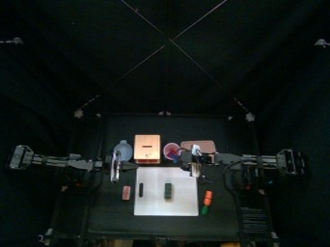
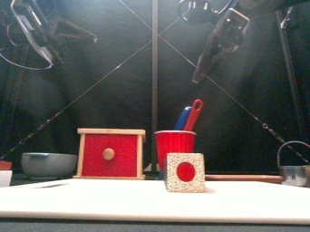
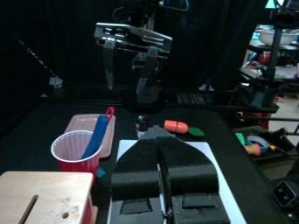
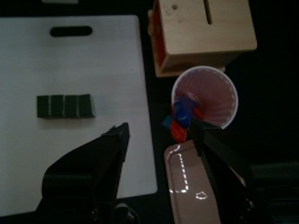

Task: Cut the sushi into 4 pieces with the knife
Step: Pick up the knife at its handle with right hand

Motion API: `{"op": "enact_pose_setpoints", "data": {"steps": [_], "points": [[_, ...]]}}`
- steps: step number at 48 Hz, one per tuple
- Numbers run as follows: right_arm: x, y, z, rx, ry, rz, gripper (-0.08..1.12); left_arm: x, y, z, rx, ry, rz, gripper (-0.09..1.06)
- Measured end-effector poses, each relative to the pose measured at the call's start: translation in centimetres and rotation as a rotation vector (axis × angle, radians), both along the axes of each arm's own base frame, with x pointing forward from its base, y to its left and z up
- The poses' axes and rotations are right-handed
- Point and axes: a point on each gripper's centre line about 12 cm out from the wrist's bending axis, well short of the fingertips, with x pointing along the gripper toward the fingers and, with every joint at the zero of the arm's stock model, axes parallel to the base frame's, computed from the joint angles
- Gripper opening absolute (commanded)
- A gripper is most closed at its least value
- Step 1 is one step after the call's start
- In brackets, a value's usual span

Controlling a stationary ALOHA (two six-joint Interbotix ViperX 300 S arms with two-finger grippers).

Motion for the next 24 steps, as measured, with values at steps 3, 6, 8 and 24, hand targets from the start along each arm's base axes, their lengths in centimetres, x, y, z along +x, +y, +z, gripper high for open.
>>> {"op": "enact_pose_setpoints", "data": {"steps": [3,6,8,24], "points": [[0.3,-0.2,-0.4,-0.016,0.025,0.001,0.85,0.0,0.0,0.0,-0.004,0.000,0.002,0.01],[0.5,-0.4,-0.7,-0.033,0.040,0.003,0.84,0.0,0.0,0.0,-0.007,0.002,0.004,0.01],[0.7,-0.4,-0.7,-0.043,0.044,0.005,0.82,0.0,0.1,0.0,-0.010,0.002,0.005,0.01],[1.2,-0.7,-2.4,-0.062,0.135,0.004,0.77,0.0,0.1,0.1,-0.011,-0.002,0.009,0.01]]}}
